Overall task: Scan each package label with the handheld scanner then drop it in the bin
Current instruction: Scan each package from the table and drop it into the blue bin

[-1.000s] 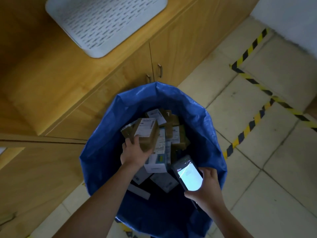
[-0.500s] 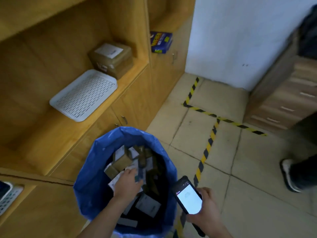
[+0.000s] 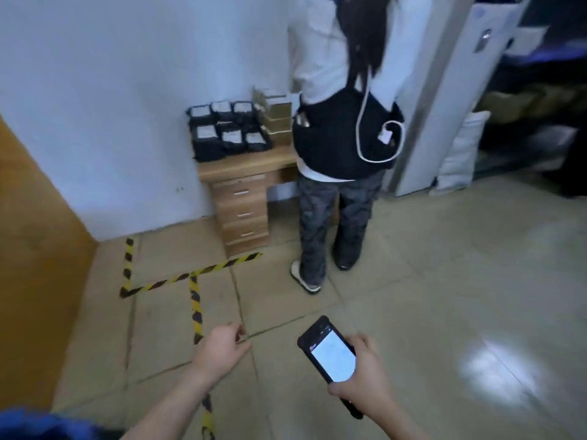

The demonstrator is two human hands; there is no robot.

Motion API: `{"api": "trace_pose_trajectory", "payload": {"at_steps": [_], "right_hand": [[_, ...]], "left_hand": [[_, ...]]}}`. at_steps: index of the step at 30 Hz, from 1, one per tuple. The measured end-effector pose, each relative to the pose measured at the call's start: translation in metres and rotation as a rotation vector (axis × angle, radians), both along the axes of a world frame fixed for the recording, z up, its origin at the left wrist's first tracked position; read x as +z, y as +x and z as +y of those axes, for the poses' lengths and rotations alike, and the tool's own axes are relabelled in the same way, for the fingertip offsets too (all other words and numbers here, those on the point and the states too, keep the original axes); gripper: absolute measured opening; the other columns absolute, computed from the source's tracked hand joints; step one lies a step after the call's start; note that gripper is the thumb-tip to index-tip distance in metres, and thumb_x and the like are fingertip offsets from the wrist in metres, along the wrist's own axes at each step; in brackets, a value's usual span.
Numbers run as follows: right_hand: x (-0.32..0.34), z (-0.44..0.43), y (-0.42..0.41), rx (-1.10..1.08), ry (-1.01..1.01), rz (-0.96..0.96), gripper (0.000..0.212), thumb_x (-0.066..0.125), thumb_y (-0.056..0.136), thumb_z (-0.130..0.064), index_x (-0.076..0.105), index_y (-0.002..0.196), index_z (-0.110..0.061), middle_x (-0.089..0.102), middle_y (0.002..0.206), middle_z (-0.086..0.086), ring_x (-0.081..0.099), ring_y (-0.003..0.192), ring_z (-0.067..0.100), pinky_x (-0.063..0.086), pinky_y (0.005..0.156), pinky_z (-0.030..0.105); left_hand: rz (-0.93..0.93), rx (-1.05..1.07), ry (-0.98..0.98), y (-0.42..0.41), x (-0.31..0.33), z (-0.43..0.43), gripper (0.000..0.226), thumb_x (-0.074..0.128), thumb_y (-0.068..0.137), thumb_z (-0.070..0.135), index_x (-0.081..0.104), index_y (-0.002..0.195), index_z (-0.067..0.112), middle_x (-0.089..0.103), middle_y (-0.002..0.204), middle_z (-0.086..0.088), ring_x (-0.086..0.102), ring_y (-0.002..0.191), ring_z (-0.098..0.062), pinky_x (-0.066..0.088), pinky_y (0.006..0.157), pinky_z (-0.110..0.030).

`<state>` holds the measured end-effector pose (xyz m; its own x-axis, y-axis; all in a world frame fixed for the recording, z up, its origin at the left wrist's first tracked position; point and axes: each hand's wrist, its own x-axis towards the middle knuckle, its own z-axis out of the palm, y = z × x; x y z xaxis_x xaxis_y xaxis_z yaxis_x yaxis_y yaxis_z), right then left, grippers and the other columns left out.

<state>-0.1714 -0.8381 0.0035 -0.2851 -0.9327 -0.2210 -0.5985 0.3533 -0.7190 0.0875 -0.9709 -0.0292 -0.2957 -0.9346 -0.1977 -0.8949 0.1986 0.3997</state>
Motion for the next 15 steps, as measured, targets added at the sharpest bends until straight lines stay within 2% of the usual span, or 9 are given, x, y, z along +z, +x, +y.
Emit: {"api": "trace_pose_trajectory", "payload": {"at_steps": [2, 4, 7, 9, 12, 15], "right_hand": [[0.008, 0.025, -0.056, -0.185, -0.001, 0.018, 0.068, 0.073, 0.044, -0.029, 0.045, 0.106, -0.026, 0.036, 0.108, -0.012, 0.051, 0.088, 0.003, 0.048, 0.069, 0.022], [0.013, 0.054, -0.105, -0.36, -0.003, 0.008, 0.068, 0.073, 0.045, -0.029, 0.04, 0.104, -0.03, 0.033, 0.108, -0.015, 0.05, 0.087, 0.0, 0.049, 0.066, 0.022], [0.015, 0.098, -0.164, -0.583, -0.012, 0.0, 0.067, 0.073, 0.045, -0.03, 0.04, 0.104, -0.033, 0.031, 0.103, -0.017, 0.049, 0.084, -0.003, 0.051, 0.06, 0.022], [0.013, 0.13, -0.198, -0.707, 0.002, 0.041, 0.072, 0.073, 0.044, -0.032, 0.044, 0.11, -0.028, 0.031, 0.104, -0.016, 0.049, 0.083, -0.002, 0.05, 0.063, 0.02], [0.017, 0.177, -0.239, -0.926, 0.041, 0.094, 0.078, 0.077, 0.044, -0.036, 0.042, 0.114, -0.027, 0.029, 0.108, -0.014, 0.048, 0.082, 0.002, 0.046, 0.064, 0.015], [0.027, 0.223, -0.264, -1.162, 0.102, 0.103, 0.087, 0.084, 0.045, -0.044, 0.036, 0.116, -0.032, 0.031, 0.114, -0.014, 0.043, 0.094, 0.004, 0.042, 0.074, 0.01]], "left_hand": [[-0.028, -0.17, -0.034, -0.078, 0.012, -0.013, 0.029, 0.058, 0.091, 0.038, 0.063, 0.11, 0.016, 0.064, 0.104, 0.0, 0.059, 0.1, -0.017, 0.043, 0.083, -0.025], [-0.045, -0.318, -0.078, -0.154, 0.025, -0.019, 0.029, 0.057, 0.09, 0.04, 0.065, 0.11, 0.02, 0.065, 0.107, 0.0, 0.06, 0.103, -0.018, 0.047, 0.085, -0.028], [-0.02, -0.507, -0.099, -0.259, 0.035, -0.018, 0.019, 0.057, 0.088, 0.038, 0.063, 0.093, 0.021, 0.063, 0.099, 0.0, 0.061, 0.097, -0.02, 0.044, 0.074, -0.029], [-0.024, -0.655, -0.087, -0.328, 0.035, -0.013, 0.016, 0.057, 0.088, 0.039, 0.054, 0.083, 0.024, 0.064, 0.096, -0.001, 0.062, 0.094, -0.021, 0.044, 0.072, -0.03], [-0.022, -0.872, -0.075, -0.43, 0.035, 0.004, 0.014, 0.058, 0.09, 0.042, 0.052, 0.086, 0.029, 0.069, 0.101, 0.002, 0.064, 0.097, -0.02, 0.048, 0.074, -0.029], [-0.002, -1.067, -0.044, -0.511, 0.036, 0.036, 0.012, 0.058, 0.091, 0.039, 0.058, 0.095, 0.027, 0.07, 0.104, 0.005, 0.065, 0.099, -0.016, 0.045, 0.076, -0.026]]}}
